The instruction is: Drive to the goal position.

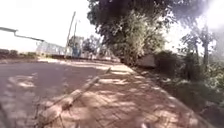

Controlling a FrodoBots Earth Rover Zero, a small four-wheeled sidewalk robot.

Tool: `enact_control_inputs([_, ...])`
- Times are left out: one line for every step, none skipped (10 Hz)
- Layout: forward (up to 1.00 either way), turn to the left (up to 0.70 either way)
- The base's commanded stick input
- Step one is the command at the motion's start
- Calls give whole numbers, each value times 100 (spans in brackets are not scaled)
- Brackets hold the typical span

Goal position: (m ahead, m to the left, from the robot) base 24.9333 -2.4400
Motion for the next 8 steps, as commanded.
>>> enact_control_inputs([70, 0])
enact_control_inputs([70, 0])
enact_control_inputs([70, 0])
enact_control_inputs([70, 0])
enact_control_inputs([70, 0])
enact_control_inputs([70, 0])
enact_control_inputs([70, 0])
enact_control_inputs([70, 0])
